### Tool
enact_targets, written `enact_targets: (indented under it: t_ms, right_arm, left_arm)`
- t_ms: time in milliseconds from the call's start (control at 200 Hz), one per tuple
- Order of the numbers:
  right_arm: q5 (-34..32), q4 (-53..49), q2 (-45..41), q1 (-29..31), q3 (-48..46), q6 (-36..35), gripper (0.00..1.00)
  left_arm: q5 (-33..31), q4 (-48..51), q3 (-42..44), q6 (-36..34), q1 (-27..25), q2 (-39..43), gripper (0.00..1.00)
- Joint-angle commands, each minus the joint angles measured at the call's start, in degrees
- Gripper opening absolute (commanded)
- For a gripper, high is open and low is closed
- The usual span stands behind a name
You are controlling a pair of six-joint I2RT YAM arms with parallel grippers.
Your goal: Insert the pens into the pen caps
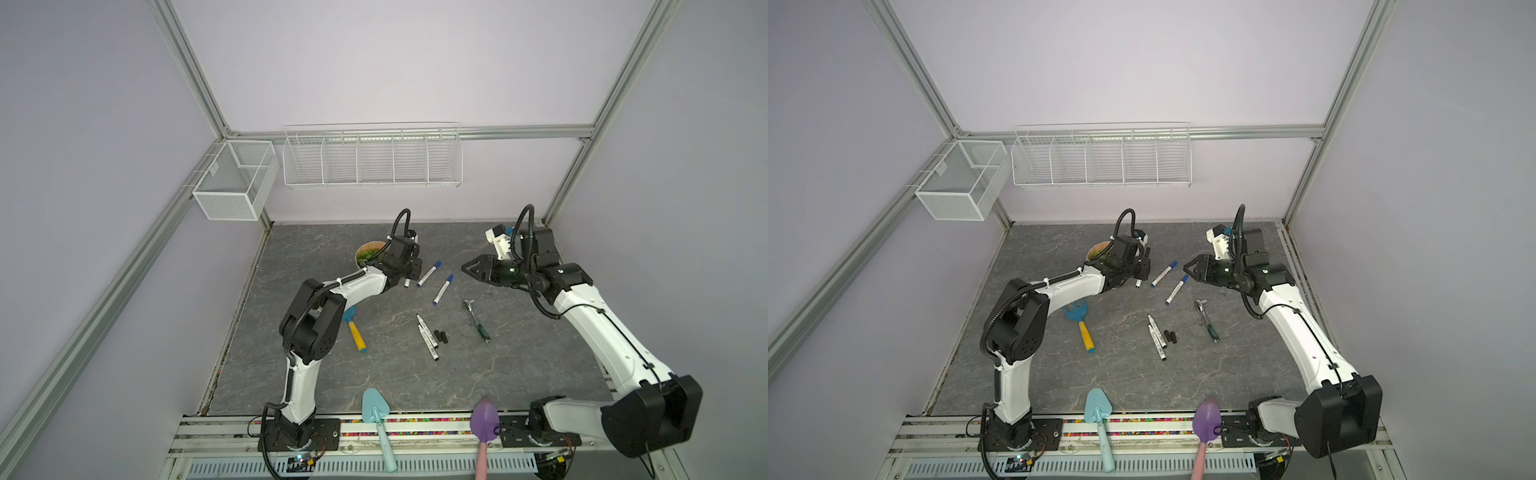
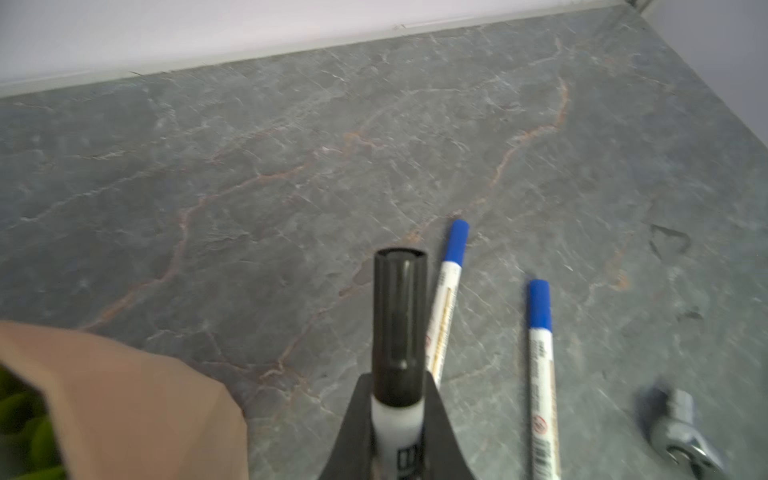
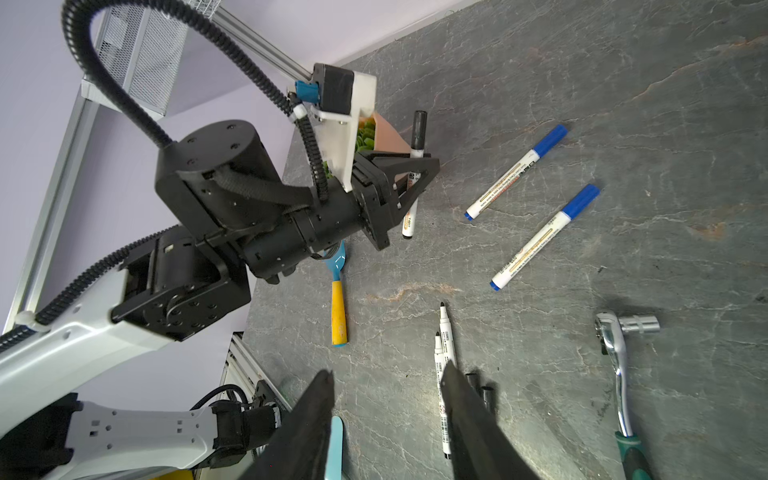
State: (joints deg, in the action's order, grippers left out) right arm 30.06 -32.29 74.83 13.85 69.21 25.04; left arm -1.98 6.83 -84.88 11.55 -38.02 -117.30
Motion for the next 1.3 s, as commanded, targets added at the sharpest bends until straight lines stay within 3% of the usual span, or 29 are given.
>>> enact_targets:
  t_ms: [0,120,275,650,885,1160,1294]
  right_arm:
    - [0.05,-1.09,0.84,-0.14,-0.17,-1.04,0.46]
    - [-0.38,-1.74,1.23,-0.14,0.20,-1.35,0.46]
    - [-0.09,-2.06,1.46,-0.19,0.00,-1.73,0.46]
    - [0.88,-1.83,1.43,-0.14,-0.30,-2.45,0.44]
    - [1.19,-1.87,1.67,-0.14,-0.56,-2.63,0.43]
    - [1.40,-2.11,2.33,-0.16,-0.74,-3.06,0.43]
    - [1.86,-2.17,3.16,-0.19,-0.41,-3.15,0.42]
  left_arm:
    - [-2.06,7.53,-3.74,0.66,0.23,-3.07,0.00]
    - [-2.13,10.83,-7.37,2.47,0.40,-6.09,0.06]
    - [0.30,15.92,-11.93,1.81,0.58,-9.62,0.05]
    - [0.29,5.50,-3.57,-4.78,0.49,-2.85,0.00]
    - [6.90,-0.92,1.61,-11.44,-0.86,2.71,0.00]
    - [8.36,-10.05,5.49,-13.77,-3.98,5.13,0.00]
    - [8.29,-10.88,0.59,-9.62,-3.54,0.84,0.00]
